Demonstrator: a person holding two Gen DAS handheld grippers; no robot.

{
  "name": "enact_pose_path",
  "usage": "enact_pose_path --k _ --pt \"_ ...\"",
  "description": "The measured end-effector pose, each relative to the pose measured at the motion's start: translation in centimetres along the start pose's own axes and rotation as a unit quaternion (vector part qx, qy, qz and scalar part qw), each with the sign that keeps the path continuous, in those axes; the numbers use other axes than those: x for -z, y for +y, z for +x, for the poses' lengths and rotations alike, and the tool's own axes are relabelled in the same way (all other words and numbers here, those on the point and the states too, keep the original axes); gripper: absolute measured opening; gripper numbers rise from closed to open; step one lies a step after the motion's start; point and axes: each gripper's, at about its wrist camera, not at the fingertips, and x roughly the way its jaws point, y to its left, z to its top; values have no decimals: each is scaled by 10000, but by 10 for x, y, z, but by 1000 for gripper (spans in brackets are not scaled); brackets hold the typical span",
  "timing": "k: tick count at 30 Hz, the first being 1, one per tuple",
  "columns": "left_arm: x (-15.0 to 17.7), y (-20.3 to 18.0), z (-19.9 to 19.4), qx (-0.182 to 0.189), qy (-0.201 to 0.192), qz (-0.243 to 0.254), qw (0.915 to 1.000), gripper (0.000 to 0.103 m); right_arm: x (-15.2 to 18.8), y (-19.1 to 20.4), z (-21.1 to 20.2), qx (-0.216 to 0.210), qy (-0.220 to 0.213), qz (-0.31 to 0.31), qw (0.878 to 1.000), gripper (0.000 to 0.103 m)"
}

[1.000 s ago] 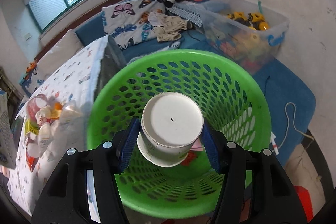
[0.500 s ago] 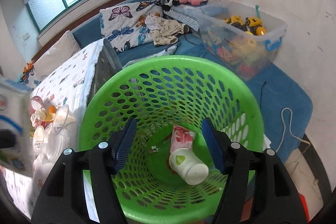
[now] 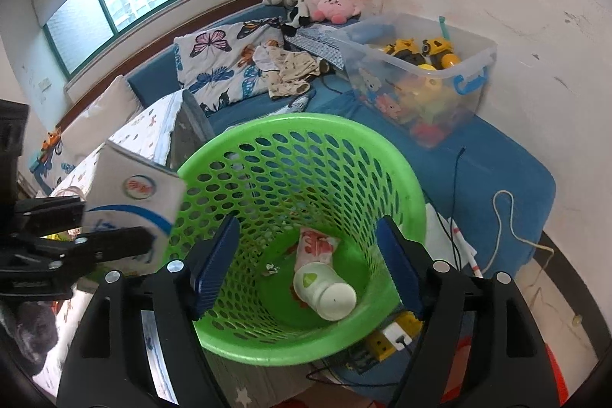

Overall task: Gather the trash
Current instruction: 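Lower the milk carton over the green basket and open the left tool, then grasp the orange Oreo wrapper with the left tool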

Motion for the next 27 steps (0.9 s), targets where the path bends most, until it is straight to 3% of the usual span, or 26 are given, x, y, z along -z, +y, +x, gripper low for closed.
enact_pose_path --k 3,5,15,27 --pt "-1 -1 3 -19 -71 -47 10000 51 3 -2 -2 -2 -8 44 10000 74" --pt "-3 0 3 -1 -135 -88 9999 62 4 -2 -3 -14 -9 76 10000 74" --pt "15 12 -34 -84 -558 -385 9977 62 15 14 -19 -242 -69 64 9997 74" --pt "85 55 -102 -672 -911 -972 9888 62 29 70 -31 -622 -89 -342 9974 79"
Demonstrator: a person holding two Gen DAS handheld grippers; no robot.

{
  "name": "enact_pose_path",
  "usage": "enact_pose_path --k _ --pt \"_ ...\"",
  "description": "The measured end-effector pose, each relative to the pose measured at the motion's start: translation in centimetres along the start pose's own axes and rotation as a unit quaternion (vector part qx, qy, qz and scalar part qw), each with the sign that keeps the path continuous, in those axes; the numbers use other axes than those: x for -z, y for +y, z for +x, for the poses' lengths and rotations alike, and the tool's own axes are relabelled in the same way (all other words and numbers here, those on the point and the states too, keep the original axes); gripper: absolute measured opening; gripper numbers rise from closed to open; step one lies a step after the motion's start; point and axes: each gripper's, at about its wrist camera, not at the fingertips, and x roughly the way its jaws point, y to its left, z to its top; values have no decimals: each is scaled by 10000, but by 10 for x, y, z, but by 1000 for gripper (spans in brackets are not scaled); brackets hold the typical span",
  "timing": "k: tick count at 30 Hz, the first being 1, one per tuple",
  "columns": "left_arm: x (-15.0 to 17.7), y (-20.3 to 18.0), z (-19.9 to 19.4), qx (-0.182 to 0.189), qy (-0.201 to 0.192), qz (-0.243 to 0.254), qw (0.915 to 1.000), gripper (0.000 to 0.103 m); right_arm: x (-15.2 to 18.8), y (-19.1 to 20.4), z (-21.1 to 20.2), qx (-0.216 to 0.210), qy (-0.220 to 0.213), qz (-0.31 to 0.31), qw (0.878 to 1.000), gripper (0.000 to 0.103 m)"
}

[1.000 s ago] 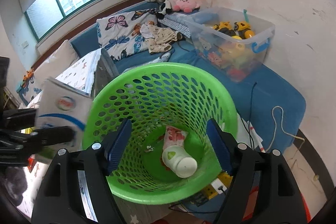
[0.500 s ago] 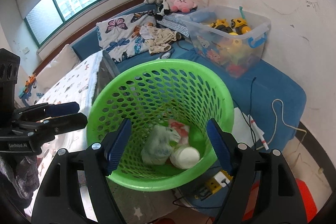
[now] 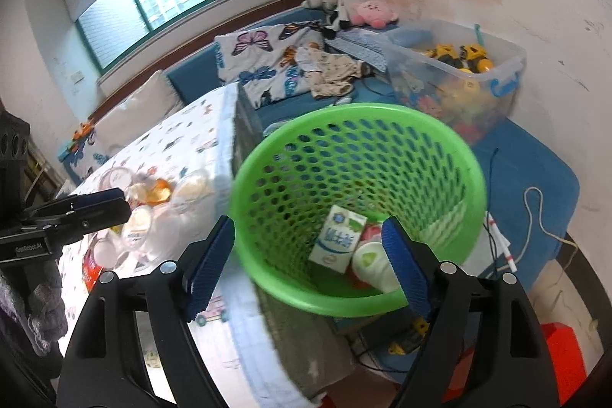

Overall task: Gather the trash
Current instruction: 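Grasp the orange Oreo wrapper with the left tool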

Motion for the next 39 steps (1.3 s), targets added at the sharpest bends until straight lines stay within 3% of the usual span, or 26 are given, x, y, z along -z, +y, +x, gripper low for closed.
enact_pose_path --k 6,9,14,17,20,26,31,39 --pt "30 47 -36 -601 -151 -489 9969 62 4 30 6 -173 62 -252 9995 81" --pt "44 74 -55 -993 -214 -821 9914 62 5 40 9 -281 82 -328 9990 81" --pt "68 122 -81 -1491 -207 -1555 9763 62 5 62 15 -483 139 -506 9975 82" --pt "85 149 -90 -1712 -127 -2086 9628 63 6 76 20 -597 171 -613 9962 82" --pt "102 176 -91 -1752 30 -2713 9464 73 5 87 25 -718 201 -685 9949 82" --pt "121 207 -84 -1740 163 -3549 9184 73 7 106 34 -900 278 -831 9921 82" --pt "124 217 -72 -1675 240 -3951 9029 75 8 116 41 -974 365 -922 9903 82" --pt "124 224 -57 -1663 302 -4292 8872 77 14 121 49 -1063 498 -946 9886 82"
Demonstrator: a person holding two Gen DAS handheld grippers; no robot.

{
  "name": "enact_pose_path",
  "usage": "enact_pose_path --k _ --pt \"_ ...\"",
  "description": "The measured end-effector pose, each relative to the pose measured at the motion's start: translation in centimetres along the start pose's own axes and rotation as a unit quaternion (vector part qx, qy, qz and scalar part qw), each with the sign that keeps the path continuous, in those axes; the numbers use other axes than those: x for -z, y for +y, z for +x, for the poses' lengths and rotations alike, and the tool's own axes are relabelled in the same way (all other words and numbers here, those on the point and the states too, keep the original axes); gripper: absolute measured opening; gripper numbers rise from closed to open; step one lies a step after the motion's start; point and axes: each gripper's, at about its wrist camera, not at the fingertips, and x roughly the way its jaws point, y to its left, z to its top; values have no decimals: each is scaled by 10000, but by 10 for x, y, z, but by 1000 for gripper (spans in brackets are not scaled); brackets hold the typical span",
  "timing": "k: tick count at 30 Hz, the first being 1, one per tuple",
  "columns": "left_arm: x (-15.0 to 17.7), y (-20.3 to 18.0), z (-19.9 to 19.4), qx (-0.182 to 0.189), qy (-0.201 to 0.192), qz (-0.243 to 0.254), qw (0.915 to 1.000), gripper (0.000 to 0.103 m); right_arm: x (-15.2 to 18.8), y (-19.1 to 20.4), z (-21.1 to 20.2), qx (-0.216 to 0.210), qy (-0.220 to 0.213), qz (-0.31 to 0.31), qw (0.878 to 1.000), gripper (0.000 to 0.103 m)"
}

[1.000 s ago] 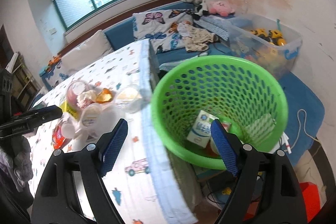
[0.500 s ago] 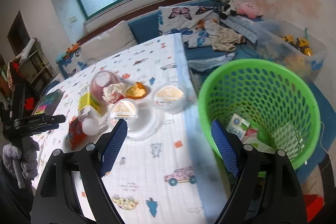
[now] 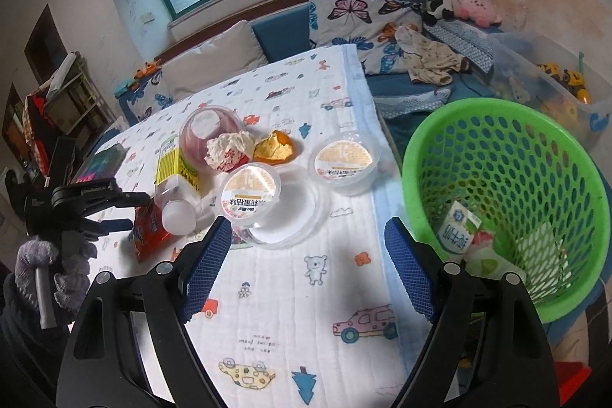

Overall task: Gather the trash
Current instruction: 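Grasp the orange Oreo wrapper with the left tool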

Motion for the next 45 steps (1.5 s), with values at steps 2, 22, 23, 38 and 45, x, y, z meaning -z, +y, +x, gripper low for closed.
enact_pose_path --k 2,22,23,38,45 --pt "-1 1 2 17 7 -94 10000 77 1 0 2 -15 24 -3 10000 82" --pt "-1 2 7 -372 -117 -102 9992 36 6 8 14 -179 177 7 9997 82" --pt "-1 3 6 -340 -130 -109 9993 32 6 9 15 -179 180 -6 9997 82" --pt "3 10 -44 -13 -531 250 9983 17 -2 37 40 -286 360 -428 9980 82" --pt "7 9 -69 168 -703 456 9963 17 -9 60 77 -136 569 -883 9944 82"
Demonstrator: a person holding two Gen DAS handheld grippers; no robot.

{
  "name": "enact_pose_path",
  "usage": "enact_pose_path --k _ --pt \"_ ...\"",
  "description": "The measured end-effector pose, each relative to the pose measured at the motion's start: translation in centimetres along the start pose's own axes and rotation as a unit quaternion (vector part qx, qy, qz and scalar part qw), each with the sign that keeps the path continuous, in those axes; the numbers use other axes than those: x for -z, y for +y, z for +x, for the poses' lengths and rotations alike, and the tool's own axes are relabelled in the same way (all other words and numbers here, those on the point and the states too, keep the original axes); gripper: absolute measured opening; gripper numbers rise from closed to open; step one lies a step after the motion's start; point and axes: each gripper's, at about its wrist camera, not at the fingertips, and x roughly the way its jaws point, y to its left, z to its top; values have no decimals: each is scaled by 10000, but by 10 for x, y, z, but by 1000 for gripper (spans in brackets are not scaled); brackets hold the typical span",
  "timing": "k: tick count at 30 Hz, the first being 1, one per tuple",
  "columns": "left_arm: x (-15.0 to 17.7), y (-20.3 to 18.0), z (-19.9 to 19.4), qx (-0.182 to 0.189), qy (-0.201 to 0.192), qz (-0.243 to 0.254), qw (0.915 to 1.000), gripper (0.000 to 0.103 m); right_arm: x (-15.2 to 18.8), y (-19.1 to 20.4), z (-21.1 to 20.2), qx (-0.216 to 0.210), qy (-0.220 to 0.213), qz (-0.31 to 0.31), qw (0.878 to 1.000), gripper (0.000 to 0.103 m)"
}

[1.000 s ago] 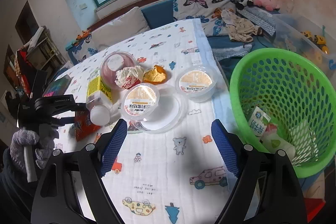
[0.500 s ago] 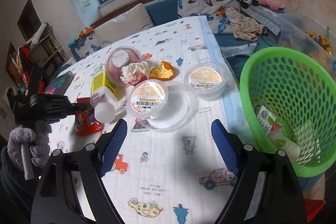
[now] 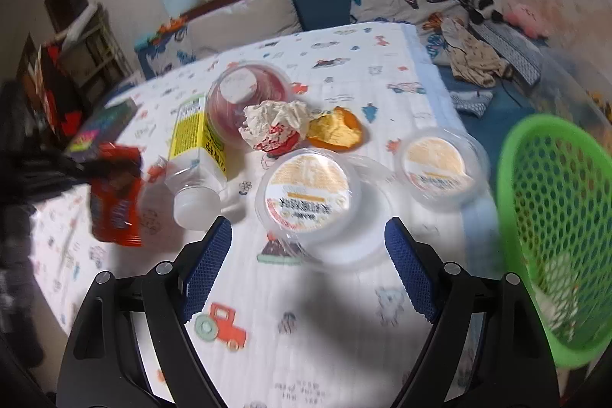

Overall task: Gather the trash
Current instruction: 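Grasp the orange Oreo wrapper with the left tool, then drop a sealed dessert cup into the basket with the right tool while the left carries the wrapper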

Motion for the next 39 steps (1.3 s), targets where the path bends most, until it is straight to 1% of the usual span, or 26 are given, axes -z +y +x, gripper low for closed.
enact_pose_path --k 5,9,12,15,17,25,29,35,39 --pt "-6 -6 -16 131 -146 142 9997 17 -5 4 23 189 142 -150 9996 82" --pt "-9 -12 -23 190 -227 266 9992 17 -6 3 31 231 182 -113 9995 81" --pt "-11 -17 -24 236 -244 314 9989 17 -7 2 32 245 222 -74 9994 68" --pt "-11 -24 -26 306 -255 394 9984 17 -6 -1 27 224 148 4 9996 68" --pt "-11 -29 -26 352 -258 439 9981 17 -6 -4 19 119 94 92 9998 68" --pt "-12 -62 -27 586 -253 746 9952 17 -7 -16 -23 18 -262 297 9992 68" --pt "-11 -86 -24 690 -205 967 9927 17 -7 -40 -46 139 -426 531 9976 68" --pt "-8 -127 -15 839 -108 1297 9879 17 4 -98 -69 694 -476 934 9921 68" --pt "-6 -154 -6 910 -14 1513 9843 17 15 -147 -74 1107 -380 1311 9844 68"
